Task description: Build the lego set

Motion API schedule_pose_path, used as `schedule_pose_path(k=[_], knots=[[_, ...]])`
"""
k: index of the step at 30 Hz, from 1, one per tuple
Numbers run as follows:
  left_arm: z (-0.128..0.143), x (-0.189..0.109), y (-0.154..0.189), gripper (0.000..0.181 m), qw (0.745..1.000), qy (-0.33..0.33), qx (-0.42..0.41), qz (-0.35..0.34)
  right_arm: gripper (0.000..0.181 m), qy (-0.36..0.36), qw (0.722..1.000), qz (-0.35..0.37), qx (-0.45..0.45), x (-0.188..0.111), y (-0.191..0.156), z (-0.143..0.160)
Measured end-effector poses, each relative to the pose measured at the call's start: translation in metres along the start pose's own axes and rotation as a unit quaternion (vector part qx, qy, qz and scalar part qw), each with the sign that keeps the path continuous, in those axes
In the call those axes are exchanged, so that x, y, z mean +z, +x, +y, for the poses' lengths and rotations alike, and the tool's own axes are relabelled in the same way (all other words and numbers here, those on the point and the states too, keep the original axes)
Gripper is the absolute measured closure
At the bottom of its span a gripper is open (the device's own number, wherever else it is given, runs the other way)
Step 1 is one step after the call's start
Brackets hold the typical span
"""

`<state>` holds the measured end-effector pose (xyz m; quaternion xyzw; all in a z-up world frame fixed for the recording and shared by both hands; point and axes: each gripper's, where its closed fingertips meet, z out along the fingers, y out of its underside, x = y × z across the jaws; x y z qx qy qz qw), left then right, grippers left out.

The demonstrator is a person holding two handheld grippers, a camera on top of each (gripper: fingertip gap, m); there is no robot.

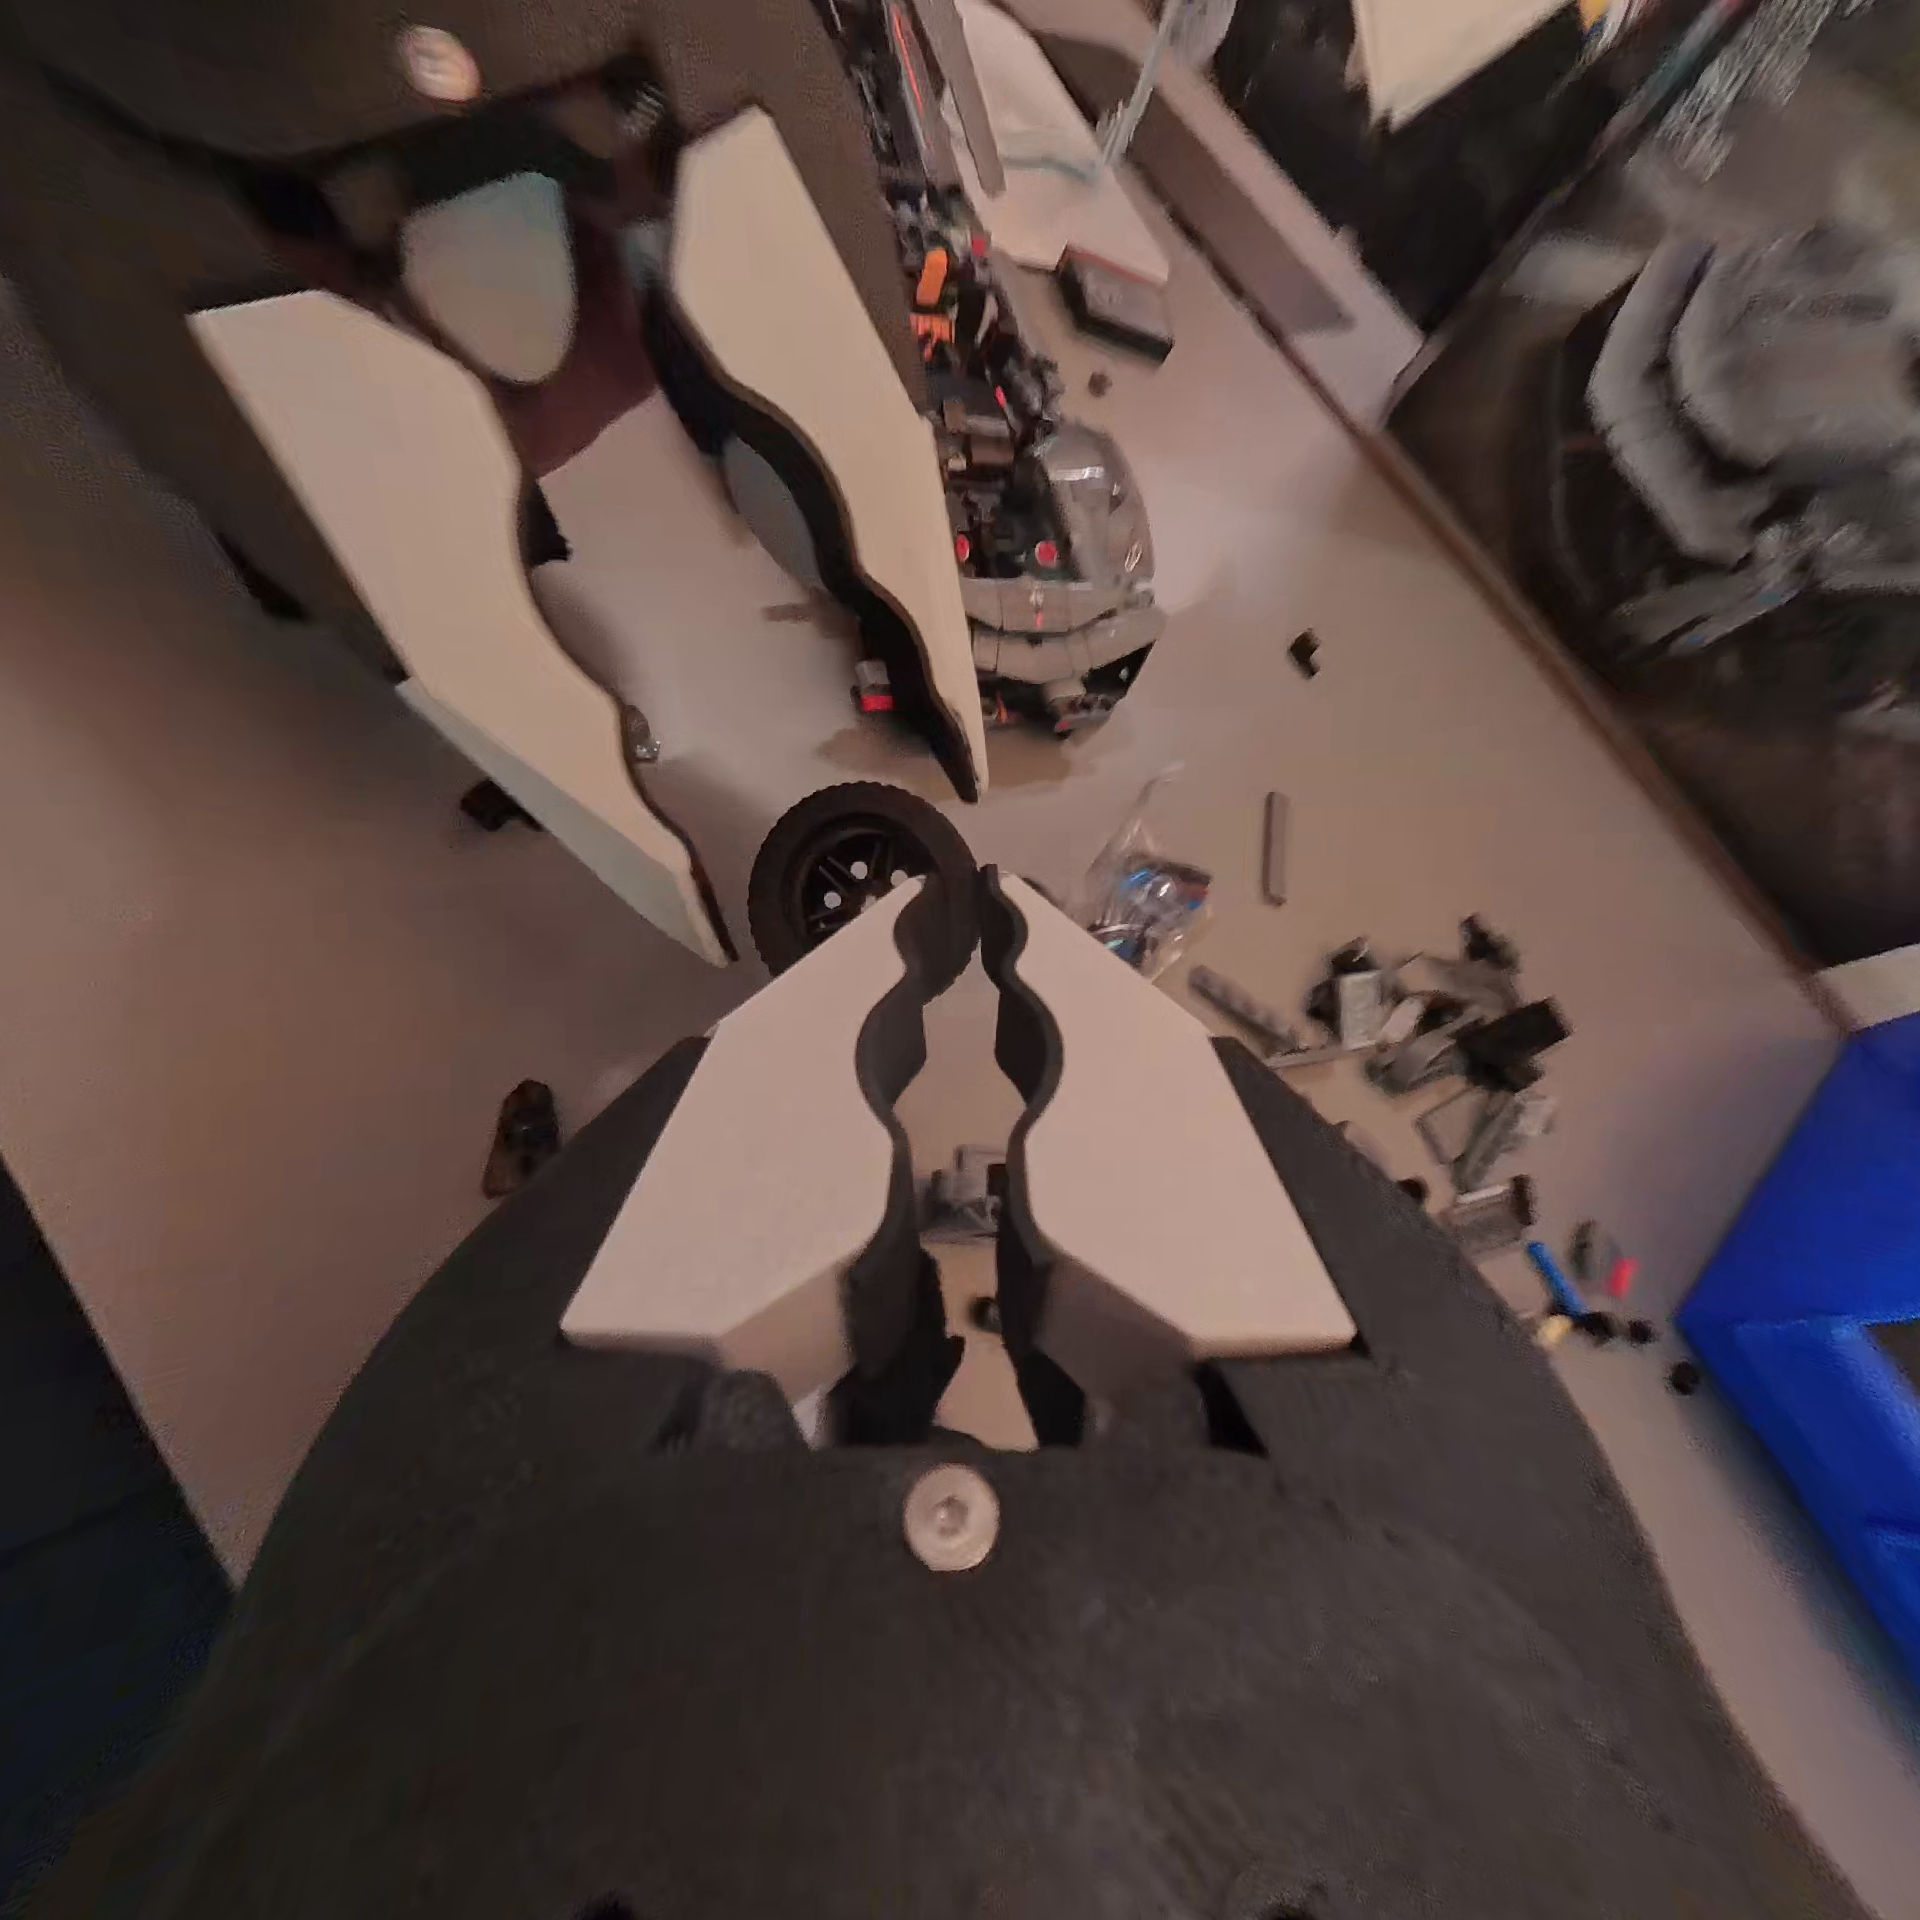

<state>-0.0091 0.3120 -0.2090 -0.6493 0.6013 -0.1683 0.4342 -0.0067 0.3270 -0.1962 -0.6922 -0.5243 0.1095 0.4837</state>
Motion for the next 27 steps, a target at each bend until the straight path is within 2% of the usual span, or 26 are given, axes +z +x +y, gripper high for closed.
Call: schedule_pose_path(k=[4,9,13,16,19,24,27], knots=[[-0.004,0.003,0.007,0.13,0.996,0.02,-0.069,0.048,0.176,0.044,0.995,0.052,-0.076,-0.01,-0.001,-0.012],[-0.008,0.005,0.014,0.136,0.988,0.044,-0.113,0.095,0.176,0.079,0.976,0.11,-0.17,-0.017,-0.008,-0.021],[-0.016,0.0,0.019,0.137,0.985,0.068,-0.112,0.112,0.176,0.118,0.968,0.121,-0.186,-0.026,-0.011,-0.027],[-0.018,-0.002,0.02,0.137,0.991,0.065,-0.066,0.092,0.176,0.134,0.965,0.115,-0.194,-0.031,-0.015,-0.029],[-0.021,-0.004,0.021,0.137,0.994,0.068,-0.033,0.077,0.174,0.148,0.969,0.101,-0.171,-0.036,-0.016,-0.031],[-0.021,-0.003,0.022,0.137,0.997,0.054,0.041,0.033,0.145,0.144,0.984,0.064,-0.081,-0.043,-0.008,-0.027],[-0.025,-0.003,0.024,0.137,0.996,0.056,0.069,0.017,0.152,0.135,0.99,0.016,-0.046,-0.046,-0.013,-0.023]])
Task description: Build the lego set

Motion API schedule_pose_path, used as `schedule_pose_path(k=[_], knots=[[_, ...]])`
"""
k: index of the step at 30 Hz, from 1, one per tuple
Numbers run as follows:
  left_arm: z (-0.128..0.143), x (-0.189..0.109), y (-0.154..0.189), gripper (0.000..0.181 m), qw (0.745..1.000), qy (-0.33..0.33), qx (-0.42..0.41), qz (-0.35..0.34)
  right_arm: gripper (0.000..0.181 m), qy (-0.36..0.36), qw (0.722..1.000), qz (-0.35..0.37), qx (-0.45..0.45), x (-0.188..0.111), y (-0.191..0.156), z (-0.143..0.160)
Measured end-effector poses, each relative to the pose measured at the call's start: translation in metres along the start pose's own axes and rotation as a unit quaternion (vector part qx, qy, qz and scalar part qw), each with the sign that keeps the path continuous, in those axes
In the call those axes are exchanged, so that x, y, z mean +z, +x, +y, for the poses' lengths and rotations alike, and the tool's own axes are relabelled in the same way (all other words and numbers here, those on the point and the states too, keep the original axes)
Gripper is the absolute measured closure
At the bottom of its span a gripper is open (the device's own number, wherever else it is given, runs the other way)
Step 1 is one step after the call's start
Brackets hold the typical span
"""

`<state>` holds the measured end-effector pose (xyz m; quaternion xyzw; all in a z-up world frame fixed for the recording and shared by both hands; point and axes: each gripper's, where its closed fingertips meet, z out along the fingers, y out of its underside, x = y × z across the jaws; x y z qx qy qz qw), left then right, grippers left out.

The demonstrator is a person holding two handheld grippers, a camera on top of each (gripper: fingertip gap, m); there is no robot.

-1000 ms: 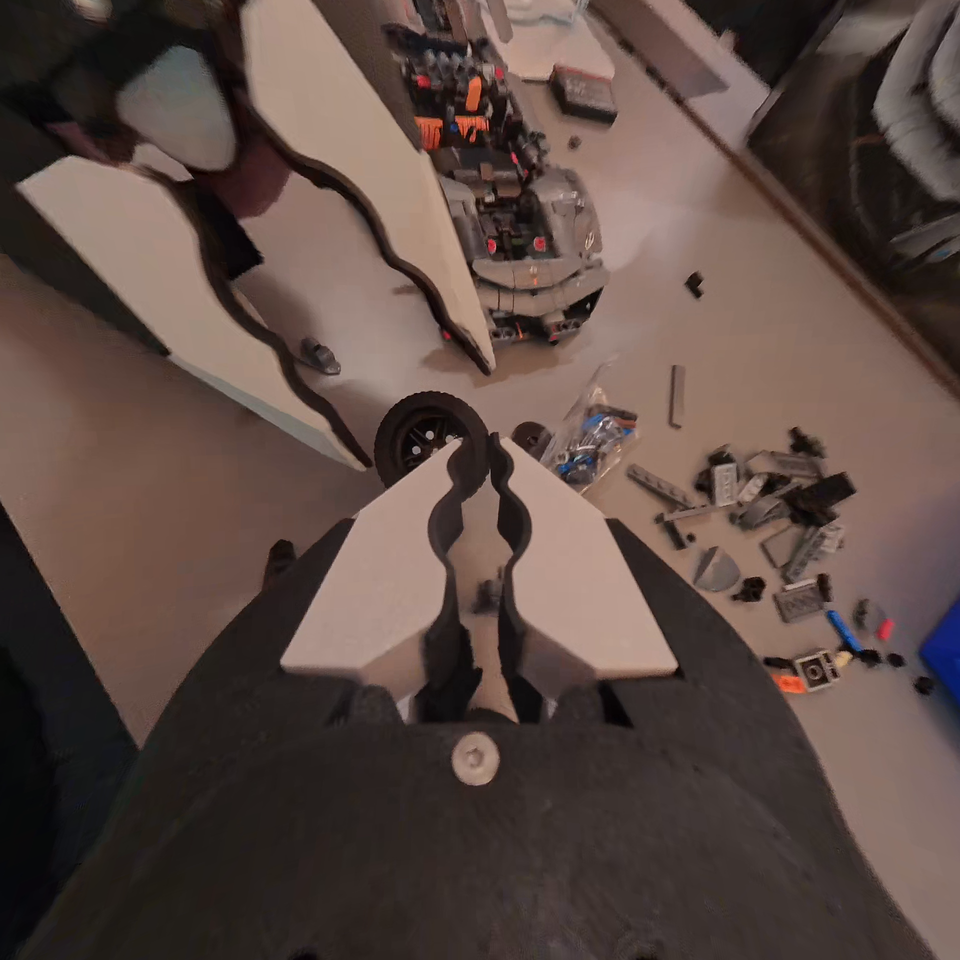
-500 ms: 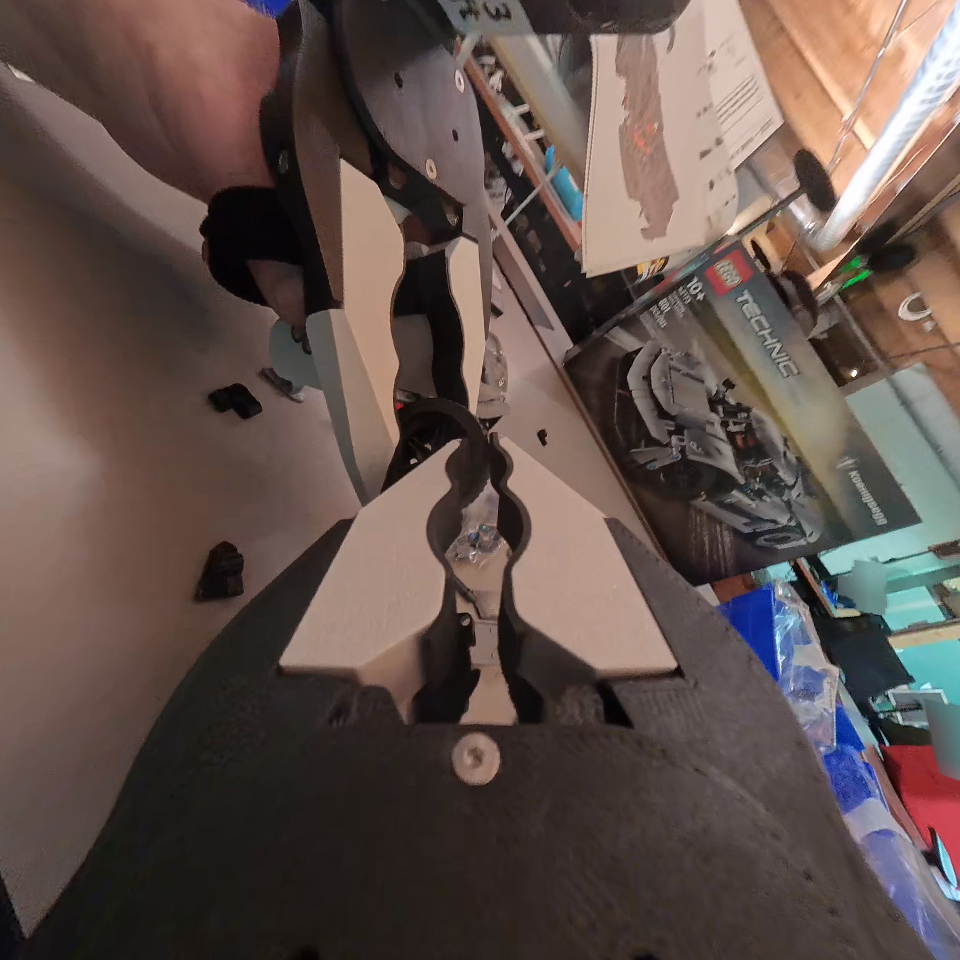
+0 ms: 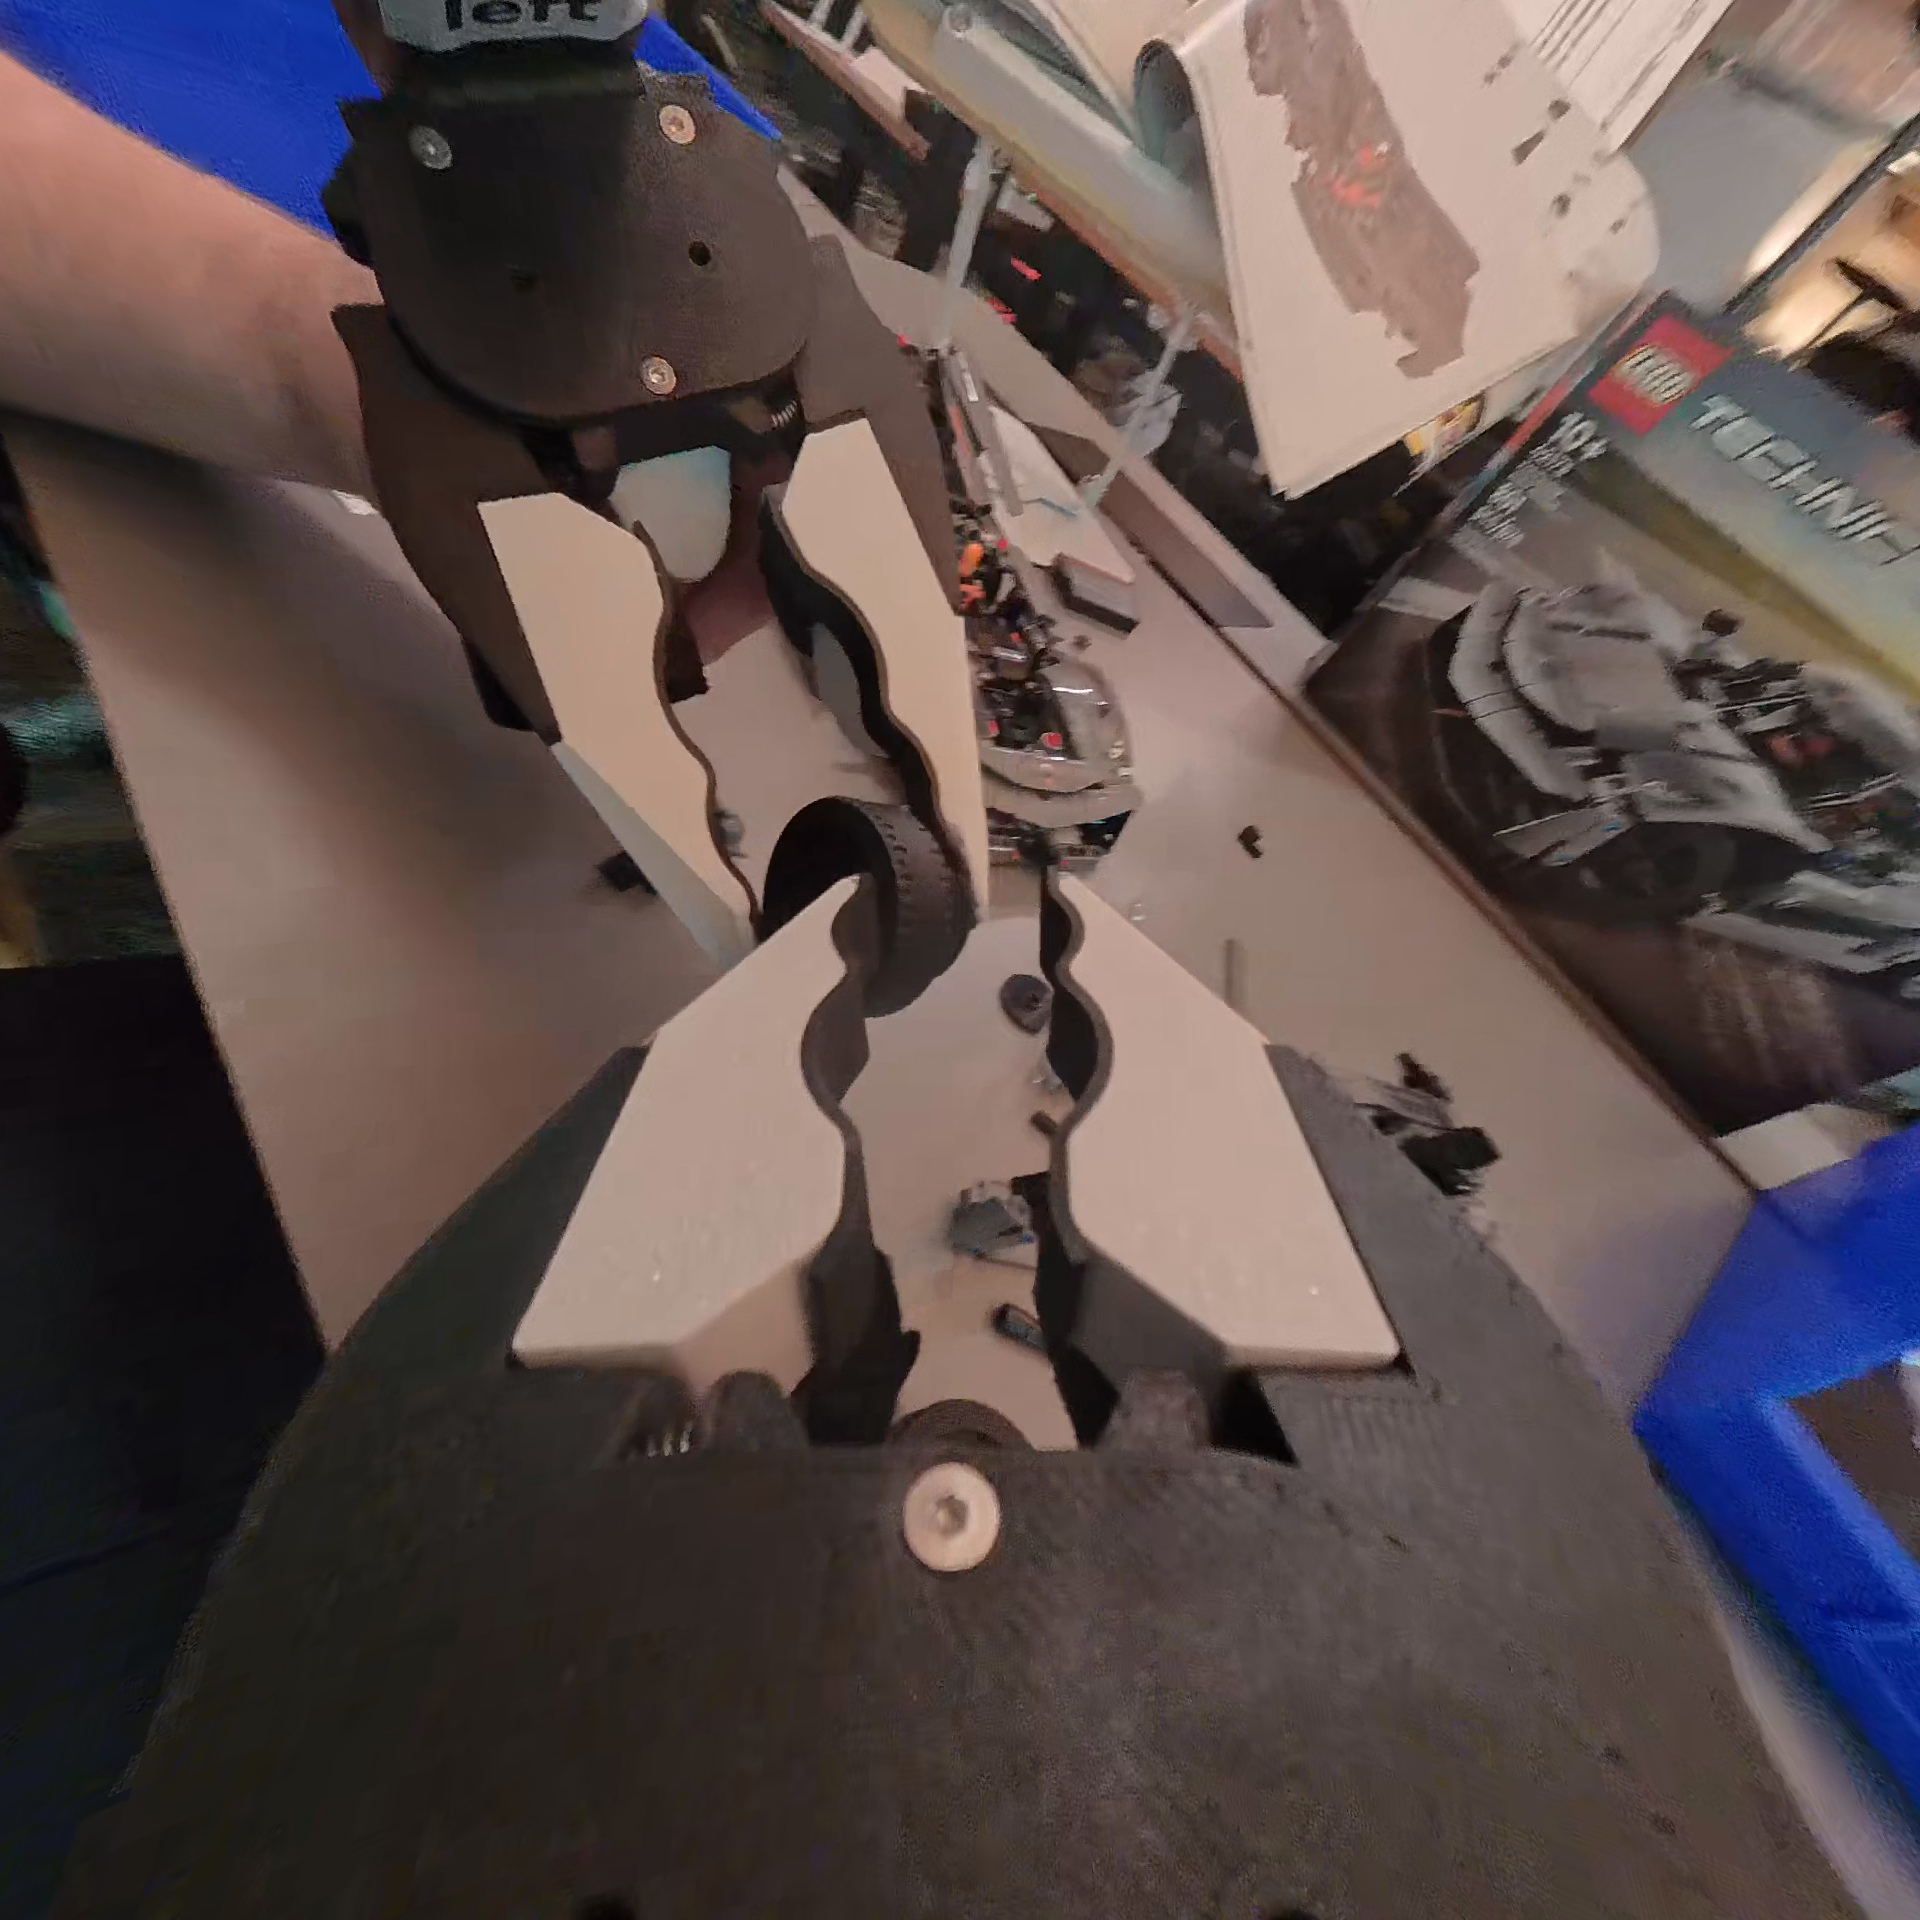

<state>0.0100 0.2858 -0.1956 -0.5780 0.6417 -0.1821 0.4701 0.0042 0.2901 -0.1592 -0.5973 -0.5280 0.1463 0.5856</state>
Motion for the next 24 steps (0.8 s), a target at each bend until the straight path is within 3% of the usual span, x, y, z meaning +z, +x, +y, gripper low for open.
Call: schedule_pose_path(k=[5,8,18,24], knots=[[-0.008,-0.003,0.004,0.137,0.999,0.011,0.04,-0.017,0.166,0.017,0.993,-0.077,0.086,-0.003,-0.016,-0.003],[-0.008,-0.003,0.005,0.137,0.998,0.012,0.055,-0.022,0.168,0.021,0.993,-0.081,0.089,-0.004,-0.018,-0.004],[-0.012,-0.007,0.001,0.132,0.999,0.033,0.034,-0.02,0.169,0.047,0.998,0.032,-0.035,-0.011,-0.008,-0.015],[-0.019,-0.012,-0.002,0.15,0.998,0.065,-0.005,-0.002,0.168,0.059,0.991,0.063,-0.1,-0.013,-0.011,-0.018]])
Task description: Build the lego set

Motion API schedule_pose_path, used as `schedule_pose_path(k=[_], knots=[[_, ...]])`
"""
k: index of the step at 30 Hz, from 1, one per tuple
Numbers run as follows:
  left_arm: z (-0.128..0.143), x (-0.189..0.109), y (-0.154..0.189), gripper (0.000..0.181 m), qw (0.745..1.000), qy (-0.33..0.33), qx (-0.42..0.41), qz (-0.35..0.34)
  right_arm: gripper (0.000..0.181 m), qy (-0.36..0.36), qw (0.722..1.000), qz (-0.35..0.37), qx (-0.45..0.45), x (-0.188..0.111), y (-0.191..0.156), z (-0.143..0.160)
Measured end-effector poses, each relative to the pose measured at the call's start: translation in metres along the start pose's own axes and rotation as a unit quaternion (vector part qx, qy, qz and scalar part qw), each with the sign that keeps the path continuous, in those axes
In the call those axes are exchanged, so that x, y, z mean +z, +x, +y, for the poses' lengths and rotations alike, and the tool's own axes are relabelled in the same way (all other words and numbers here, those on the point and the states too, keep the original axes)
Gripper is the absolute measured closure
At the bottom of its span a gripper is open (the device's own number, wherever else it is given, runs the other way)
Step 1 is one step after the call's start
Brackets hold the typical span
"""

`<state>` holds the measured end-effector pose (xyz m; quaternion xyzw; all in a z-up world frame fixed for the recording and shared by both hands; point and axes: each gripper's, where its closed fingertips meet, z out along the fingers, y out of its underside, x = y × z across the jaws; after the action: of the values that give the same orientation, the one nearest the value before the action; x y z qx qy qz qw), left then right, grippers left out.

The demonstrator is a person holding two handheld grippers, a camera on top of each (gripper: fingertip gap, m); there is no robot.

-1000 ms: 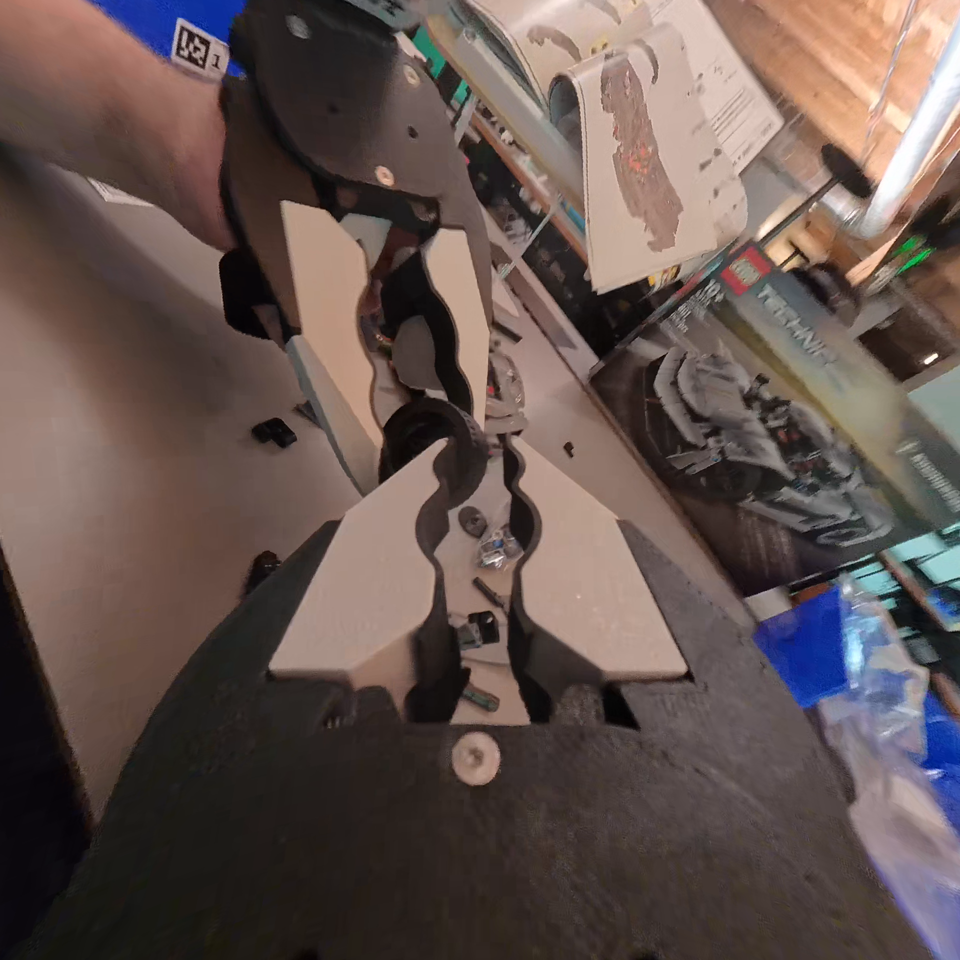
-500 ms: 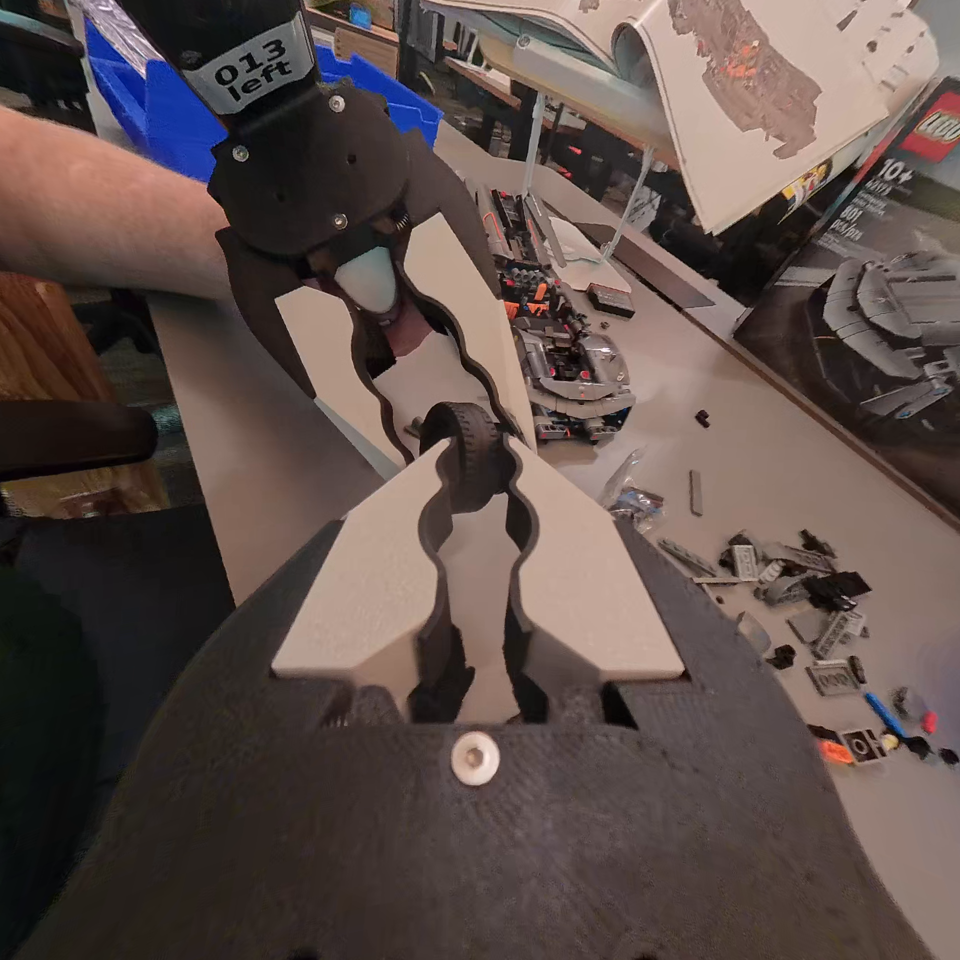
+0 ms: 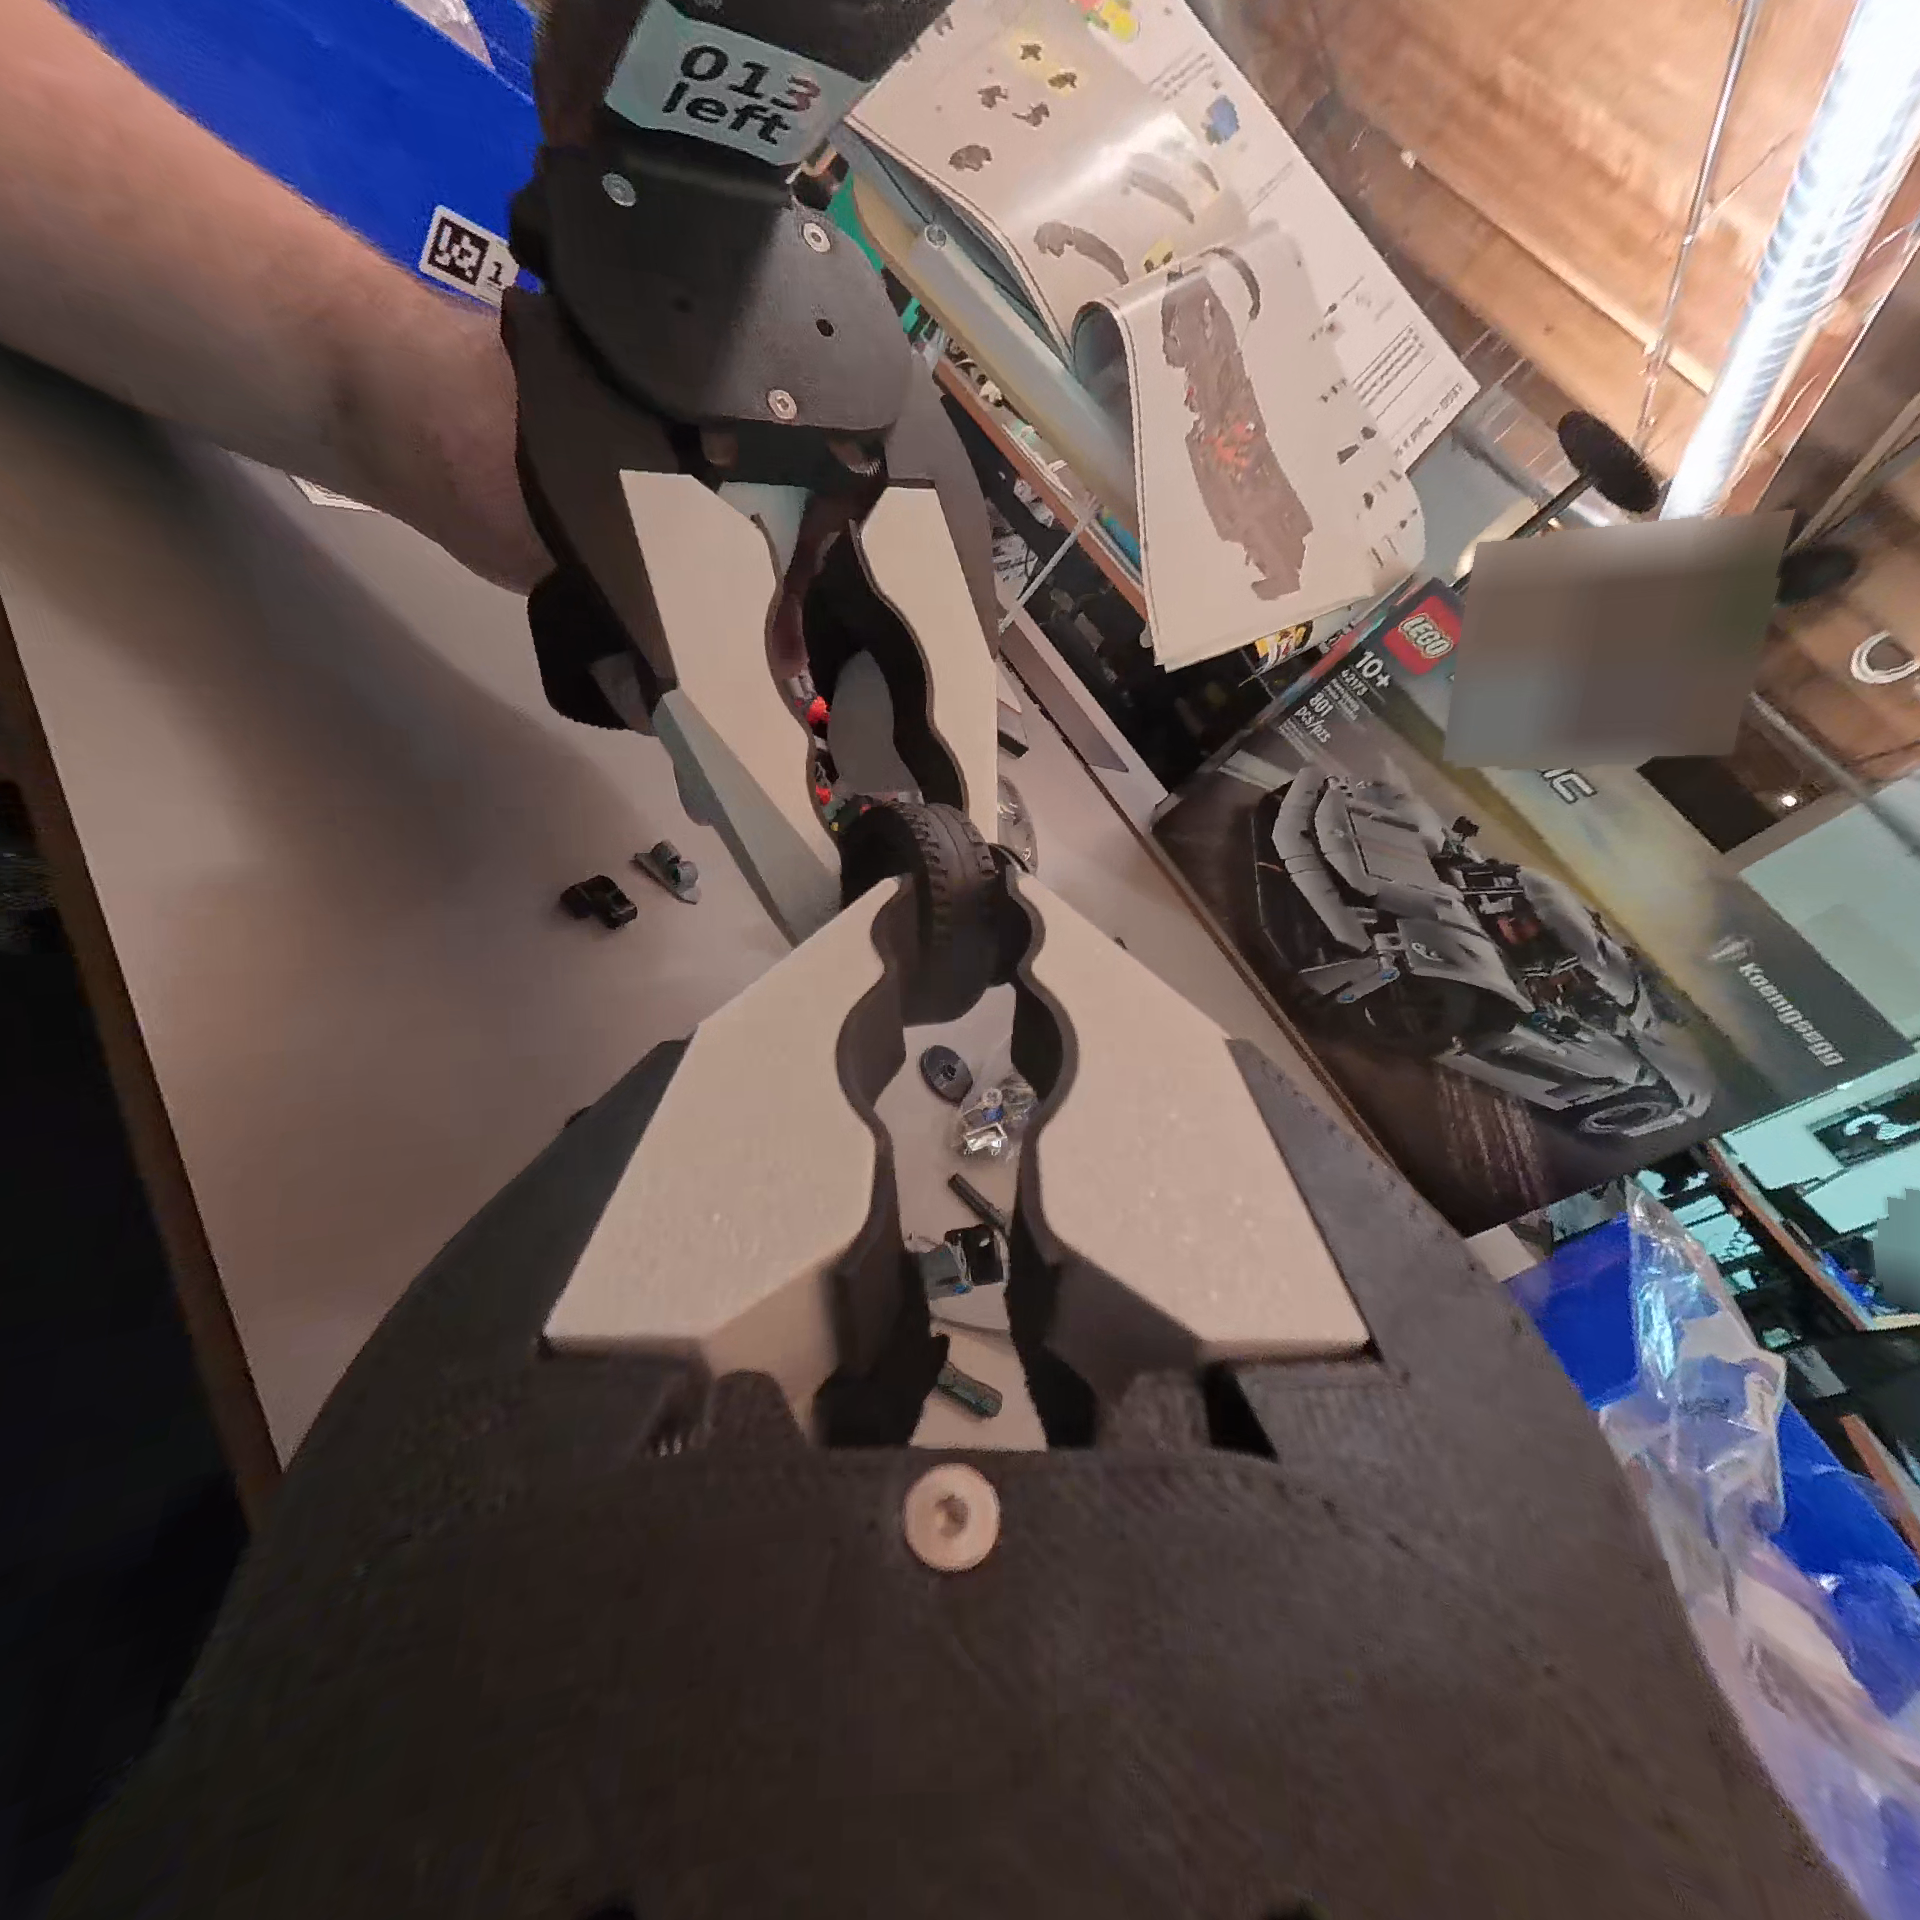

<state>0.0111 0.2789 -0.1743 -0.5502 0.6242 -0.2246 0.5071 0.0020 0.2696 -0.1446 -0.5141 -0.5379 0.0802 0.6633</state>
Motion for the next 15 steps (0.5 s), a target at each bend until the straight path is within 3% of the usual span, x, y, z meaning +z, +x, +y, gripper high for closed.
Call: schedule_pose_path(k=[8,15], knots=[[-0.004,0.001,0.003,0.137,1.0,0.01,0.001,0.001,0.168,0.025,1.0,-0.014,-0.011,-0.004,-0.009,-0.006],[-0.005,0.001,0.008,0.152,1.0,0.009,0.021,0.006,0.165,0.038,0.999,-0.021,0.025,-0.005,-0.009,-0.007]])
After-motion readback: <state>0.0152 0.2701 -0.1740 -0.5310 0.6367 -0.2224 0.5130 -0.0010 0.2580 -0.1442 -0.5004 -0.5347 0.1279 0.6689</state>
